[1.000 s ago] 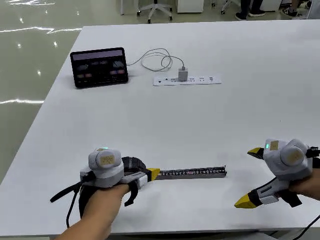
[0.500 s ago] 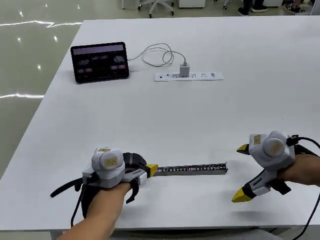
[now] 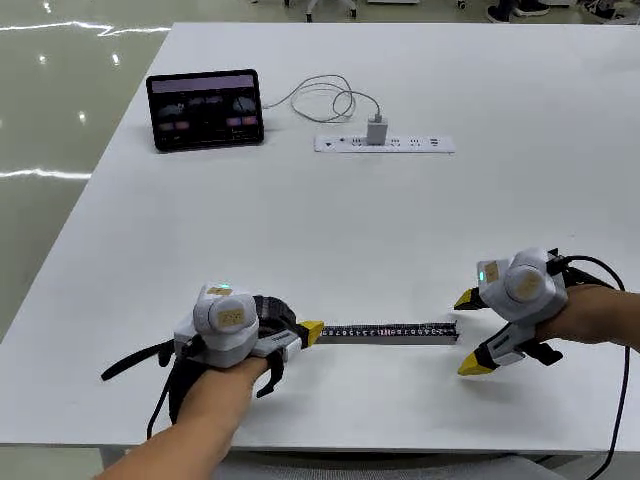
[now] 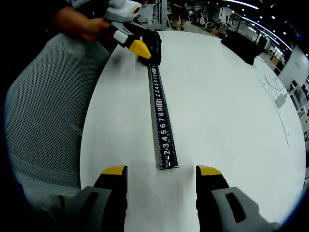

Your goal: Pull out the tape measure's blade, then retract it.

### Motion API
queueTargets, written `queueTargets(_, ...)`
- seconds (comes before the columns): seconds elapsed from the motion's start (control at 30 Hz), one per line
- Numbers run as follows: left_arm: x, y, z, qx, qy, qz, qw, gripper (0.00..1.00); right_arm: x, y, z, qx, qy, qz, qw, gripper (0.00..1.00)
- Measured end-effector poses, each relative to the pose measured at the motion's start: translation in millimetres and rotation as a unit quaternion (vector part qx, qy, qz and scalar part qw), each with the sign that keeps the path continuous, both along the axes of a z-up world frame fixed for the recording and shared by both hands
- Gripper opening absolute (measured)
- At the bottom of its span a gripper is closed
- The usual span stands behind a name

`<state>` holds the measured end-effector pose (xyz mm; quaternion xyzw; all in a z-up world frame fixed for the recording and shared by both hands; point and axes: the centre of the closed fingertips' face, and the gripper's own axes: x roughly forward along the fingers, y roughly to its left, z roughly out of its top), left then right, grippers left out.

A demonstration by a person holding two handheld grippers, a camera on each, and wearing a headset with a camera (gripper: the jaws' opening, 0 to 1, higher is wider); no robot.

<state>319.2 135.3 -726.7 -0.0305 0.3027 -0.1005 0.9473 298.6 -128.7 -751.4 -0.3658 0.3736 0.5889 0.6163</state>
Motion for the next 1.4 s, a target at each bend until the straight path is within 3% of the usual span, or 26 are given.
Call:
queueTargets(0.3, 0.8, 1.4, 0.1, -0.004, -0.001, 0.005, 1.0, 1.0, 6.3, 4.4, 0.0, -0.012, 0.005, 0.028, 0.9995, 0.32)
queueTargets(0.6, 0.8, 3.6, 1.0, -0.003, -0.001, 0.009, 1.0, 0.99, 8.9, 6.7, -4.9, -0.021, -0.001, 0.045, 0.9988, 0.21)
queueTargets(0.83, 0.2, 2.2, -0.5, -0.002, 0.001, 0.007, 1.0, 0.98, 3.6, 4.1, -9.9, -0.041, 0.012, 0.056, 0.9975, 0.12)
queueTargets(1.03, 0.6, 3.3, 0.2, 0.0, 0.0, 0.008, 1.0, 0.96, 3.9, 4.5, -9.8, -0.046, 0.009, 0.058, 0.9972, 0.12)
queueTargets(1.2, 0.4, 2.7, 0.7, -0.007, 0.001, 0.01, 0.9999, 0.95, 3.9, 4.3, -10.4, -0.074, 0.006, 0.047, 0.9961, 0.11)
queueTargets(1.27, 0.5, 2.8, 0.8, -0.009, 0.001, 0.012, 0.9999, 0.94, 3.6, 5.1, -10.8, -0.079, 0.003, 0.062, 0.995, 0.11)
queueTargets(1.33, -1.7, 0.8, -1.3, -0.02, 0.013, 0.011, 0.9997, 0.87, 3.8, 4.4, -10.6, -0.081, 0.007, 0.054, 0.9952, 0.11)
queueTargets(1.37, -5.2, -4.3, -3.3, -0.042, 0.029, 0.009, 0.9987, 0.79, 3.2, 4.5, -10.6, -0.084, 0.006, 0.057, 0.9949, 0.11)
queueTargets(1.4, -3.2, -0.5, -3.2, -0.035, 0.025, 0.015, 0.999, 0.73, 2.8, 5.2, -10.6, -0.088, 0.005, 0.058, 0.9944, 0.11)
